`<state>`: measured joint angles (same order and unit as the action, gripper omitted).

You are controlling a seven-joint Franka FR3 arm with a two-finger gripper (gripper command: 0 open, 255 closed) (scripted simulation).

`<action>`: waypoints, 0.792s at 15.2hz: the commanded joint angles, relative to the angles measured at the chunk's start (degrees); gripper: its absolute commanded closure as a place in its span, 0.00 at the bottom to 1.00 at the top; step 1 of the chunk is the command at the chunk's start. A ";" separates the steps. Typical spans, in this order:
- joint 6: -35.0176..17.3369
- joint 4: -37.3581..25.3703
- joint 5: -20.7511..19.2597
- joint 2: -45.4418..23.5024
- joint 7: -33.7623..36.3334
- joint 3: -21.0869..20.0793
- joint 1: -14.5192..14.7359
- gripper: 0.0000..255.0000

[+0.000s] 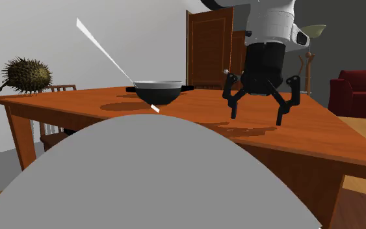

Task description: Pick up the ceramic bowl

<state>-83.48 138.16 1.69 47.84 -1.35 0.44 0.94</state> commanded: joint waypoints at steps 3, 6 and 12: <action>-0.39 -2.25 2.02 -1.97 2.14 -1.95 0.85 0.00; -0.97 -6.01 4.69 -5.18 5.29 -4.75 1.96 0.00; -1.92 -14.89 8.63 -12.40 11.49 -10.06 3.53 0.00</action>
<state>-85.43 125.07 9.58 36.67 8.78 -8.54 4.15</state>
